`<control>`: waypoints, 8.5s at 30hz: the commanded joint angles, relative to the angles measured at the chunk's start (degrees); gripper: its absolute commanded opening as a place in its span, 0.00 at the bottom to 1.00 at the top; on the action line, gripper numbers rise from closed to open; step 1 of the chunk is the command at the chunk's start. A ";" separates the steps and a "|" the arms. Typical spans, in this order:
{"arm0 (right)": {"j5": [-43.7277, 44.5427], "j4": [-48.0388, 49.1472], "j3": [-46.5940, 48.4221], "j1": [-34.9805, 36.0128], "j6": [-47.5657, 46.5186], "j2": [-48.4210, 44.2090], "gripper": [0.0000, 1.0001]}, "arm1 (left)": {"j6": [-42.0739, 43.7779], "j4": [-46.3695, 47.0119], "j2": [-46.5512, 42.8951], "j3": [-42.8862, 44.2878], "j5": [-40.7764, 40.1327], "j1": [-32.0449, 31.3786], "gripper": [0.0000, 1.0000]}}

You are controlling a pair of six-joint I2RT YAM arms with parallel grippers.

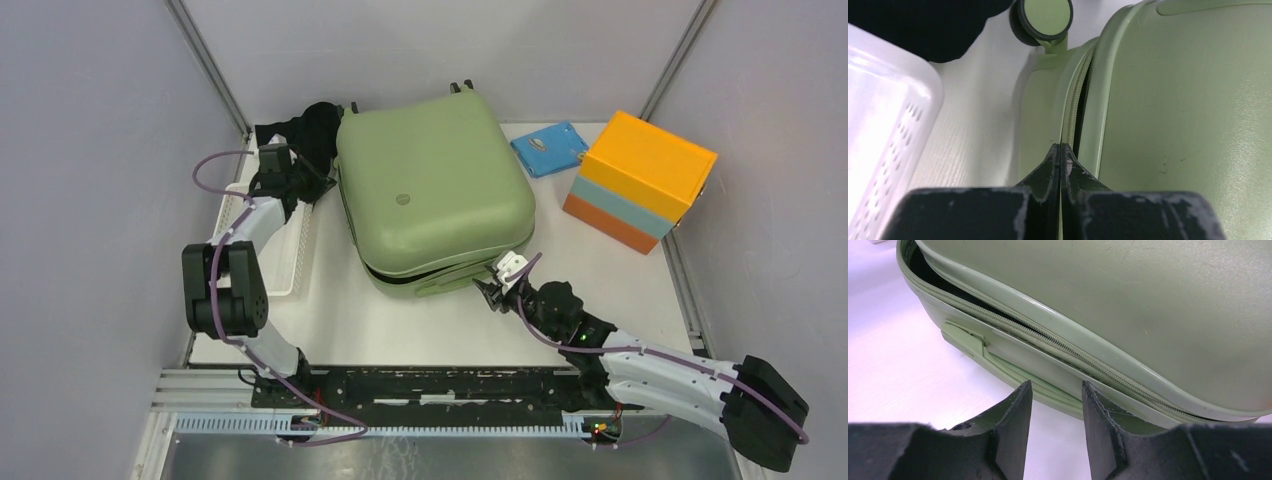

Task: Open, take out, and arrange the luggage
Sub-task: Open the luggage at the center of the board.

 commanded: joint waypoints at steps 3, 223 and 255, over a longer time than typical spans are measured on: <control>-0.59 5.15 -0.43 0.60 1.87 1.02 0.46 | 0.22 3.63 2.41 3.73 5.73 0.00 0.02; 47.81 85.86 13.25 12.03 -77.40 28.07 0.58 | -24.64 23.54 -1.92 14.16 30.19 -16.24 0.55; 32.40 35.86 6.14 10.79 -50.54 3.14 0.71 | -16.97 19.34 -4.33 9.48 29.66 -17.26 0.56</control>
